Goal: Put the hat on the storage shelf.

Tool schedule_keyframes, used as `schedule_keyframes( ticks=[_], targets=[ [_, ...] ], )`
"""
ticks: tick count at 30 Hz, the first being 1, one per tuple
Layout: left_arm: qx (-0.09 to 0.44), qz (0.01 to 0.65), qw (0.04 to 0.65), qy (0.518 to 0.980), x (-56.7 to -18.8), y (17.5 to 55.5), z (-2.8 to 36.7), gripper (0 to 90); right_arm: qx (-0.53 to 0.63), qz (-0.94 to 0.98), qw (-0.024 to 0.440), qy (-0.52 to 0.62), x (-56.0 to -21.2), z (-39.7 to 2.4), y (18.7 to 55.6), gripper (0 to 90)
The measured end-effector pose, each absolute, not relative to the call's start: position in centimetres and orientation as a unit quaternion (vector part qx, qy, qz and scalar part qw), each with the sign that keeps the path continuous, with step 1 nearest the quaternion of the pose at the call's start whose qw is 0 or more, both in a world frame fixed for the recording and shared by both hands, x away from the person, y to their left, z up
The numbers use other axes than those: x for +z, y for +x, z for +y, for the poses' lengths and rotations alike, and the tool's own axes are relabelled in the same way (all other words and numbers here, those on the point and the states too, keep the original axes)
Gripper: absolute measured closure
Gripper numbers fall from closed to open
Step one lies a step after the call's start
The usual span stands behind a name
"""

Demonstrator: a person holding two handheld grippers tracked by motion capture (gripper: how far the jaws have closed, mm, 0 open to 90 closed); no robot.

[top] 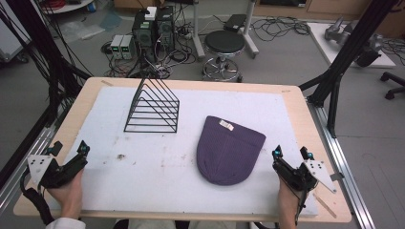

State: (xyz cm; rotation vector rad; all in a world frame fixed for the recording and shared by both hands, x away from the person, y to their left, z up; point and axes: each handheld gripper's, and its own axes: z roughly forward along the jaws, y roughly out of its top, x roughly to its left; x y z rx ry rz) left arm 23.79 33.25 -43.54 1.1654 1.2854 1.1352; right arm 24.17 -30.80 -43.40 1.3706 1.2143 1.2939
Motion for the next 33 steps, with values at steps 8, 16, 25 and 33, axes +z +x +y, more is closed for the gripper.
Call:
schedule_keyframes(
  ticks=[8, 16, 25, 33],
  targets=[
    [0.468, 0.535, 0.512, 0.482, -43.6, 23.8, 33.4, 20.9, 0.520, 0.486, 0.432, 0.554, -43.4, -30.9, 24.1, 11.9],
    [0.468, 0.534, 0.514, 0.481, -43.5, 23.8, 33.3, 21.3, 0.520, 0.487, 0.428, 0.556, -43.5, -30.8, 24.1, 11.9],
    [0.463, 0.535, 0.516, 0.483, -43.6, 23.9, 33.2, 21.5, 0.522, 0.499, 0.423, 0.548, -43.4, -30.2, 24.4, 11.9],
    [0.462, 0.538, 0.518, 0.479, -43.6, 24.0, 33.3, 21.5, 0.531, 0.522, 0.403, 0.532, -42.9, -29.7, 24.7, 11.9]
  ],
)
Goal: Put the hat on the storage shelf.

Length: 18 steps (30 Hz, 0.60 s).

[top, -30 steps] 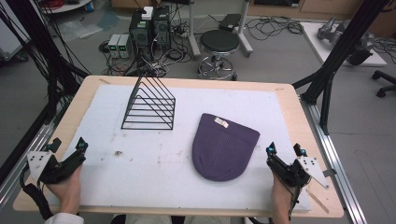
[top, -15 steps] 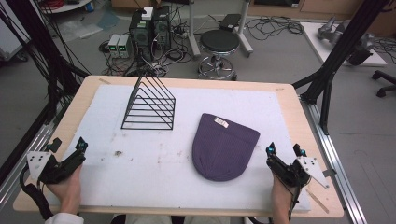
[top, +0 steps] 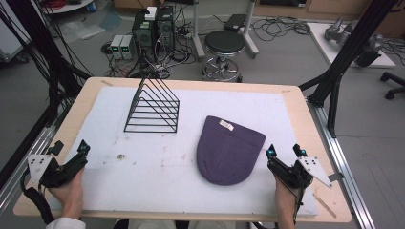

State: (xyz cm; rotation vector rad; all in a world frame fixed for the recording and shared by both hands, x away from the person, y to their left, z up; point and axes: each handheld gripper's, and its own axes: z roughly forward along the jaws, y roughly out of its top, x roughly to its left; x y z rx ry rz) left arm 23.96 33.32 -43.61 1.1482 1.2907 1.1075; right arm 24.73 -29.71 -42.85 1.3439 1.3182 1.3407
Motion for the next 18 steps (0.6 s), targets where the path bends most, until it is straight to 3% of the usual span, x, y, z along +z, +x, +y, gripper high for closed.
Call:
schedule_keyframes(
  ticks=[13, 18],
  targets=[
    [0.455, 0.541, 0.522, 0.477, -43.7, 24.1, 33.4, 21.5, 0.542, 0.571, 0.375, 0.489, -41.8, -28.4, 25.2, 11.9],
    [0.447, 0.541, 0.531, 0.475, -43.7, 24.1, 33.4, 21.4, 0.565, 0.582, 0.343, 0.473, -41.2, -28.1, 25.3, 11.4]
  ],
)
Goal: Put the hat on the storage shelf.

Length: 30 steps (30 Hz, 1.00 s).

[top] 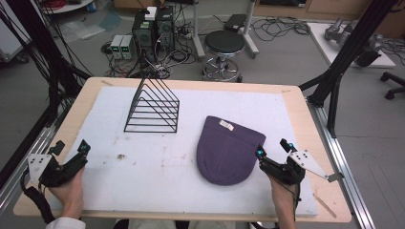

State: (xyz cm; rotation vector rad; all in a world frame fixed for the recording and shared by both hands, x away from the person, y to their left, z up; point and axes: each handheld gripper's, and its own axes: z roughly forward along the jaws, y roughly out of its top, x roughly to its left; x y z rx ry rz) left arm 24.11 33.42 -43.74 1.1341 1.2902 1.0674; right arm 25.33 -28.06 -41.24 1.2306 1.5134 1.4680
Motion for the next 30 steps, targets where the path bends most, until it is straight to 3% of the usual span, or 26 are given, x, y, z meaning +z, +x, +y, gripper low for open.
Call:
schedule_keyframes(
  ticks=[18, 30],
  targets=[
    [0.444, 0.539, 0.534, 0.477, -43.8, 24.2, 33.3, 21.4, 0.536, 0.664, 0.317, 0.415, -41.6, -25.5, 26.1, 11.4],
    [0.440, 0.539, 0.535, 0.479, -43.8, 24.2, 33.3, 21.4, 0.505, 0.747, 0.237, 0.362, -42.8, -23.9, 27.1, 11.4]
  ],
)
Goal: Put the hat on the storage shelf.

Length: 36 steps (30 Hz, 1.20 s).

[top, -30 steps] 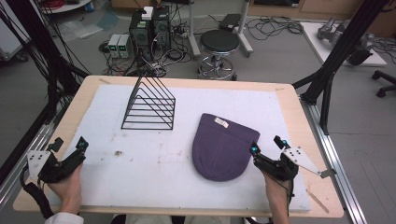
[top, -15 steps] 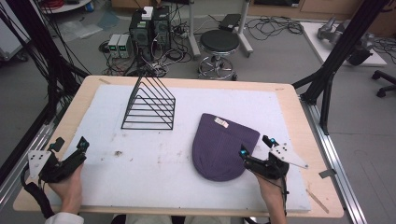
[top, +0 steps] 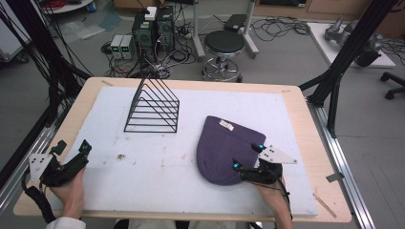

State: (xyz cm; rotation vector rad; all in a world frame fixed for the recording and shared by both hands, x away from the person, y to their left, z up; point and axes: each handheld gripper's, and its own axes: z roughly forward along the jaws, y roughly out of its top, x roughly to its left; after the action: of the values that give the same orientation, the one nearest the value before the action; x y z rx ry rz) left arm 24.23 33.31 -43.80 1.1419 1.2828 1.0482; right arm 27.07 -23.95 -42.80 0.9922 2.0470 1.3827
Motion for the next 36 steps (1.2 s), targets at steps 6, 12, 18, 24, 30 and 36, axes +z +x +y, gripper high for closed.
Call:
schedule_keyframes(
  ticks=[6, 12, 18, 24, 30, 36],
  targets=[
    [0.438, 0.539, 0.536, 0.480, -43.8, 24.2, 33.3, 21.5, 0.498, 0.769, 0.210, 0.342, -43.2, -23.6, 27.4, 11.4],
    [0.431, 0.542, 0.541, 0.477, -43.9, 24.3, 33.4, 21.5, 0.486, 0.790, 0.192, 0.320, -43.6, -23.0, 27.5, 11.4],
    [0.424, 0.546, 0.544, 0.476, -44.0, 24.4, 33.6, 21.5, 0.479, 0.810, 0.167, 0.295, -43.9, -22.6, 27.6, 11.4],
    [0.418, 0.549, 0.548, 0.472, -44.0, 24.4, 33.7, 21.6, 0.471, 0.830, 0.144, 0.262, -44.2, -22.4, 27.7, 11.4],
    [0.418, 0.548, 0.547, 0.474, -44.0, 24.4, 33.7, 21.6, 0.453, 0.849, 0.126, 0.240, -44.7, -22.8, 27.8, 11.4],
    [0.417, 0.549, 0.548, 0.473, -44.0, 24.5, 33.7, 21.7, 0.451, 0.861, 0.121, 0.202, -44.5, -23.1, 27.4, 11.4]
  ],
)
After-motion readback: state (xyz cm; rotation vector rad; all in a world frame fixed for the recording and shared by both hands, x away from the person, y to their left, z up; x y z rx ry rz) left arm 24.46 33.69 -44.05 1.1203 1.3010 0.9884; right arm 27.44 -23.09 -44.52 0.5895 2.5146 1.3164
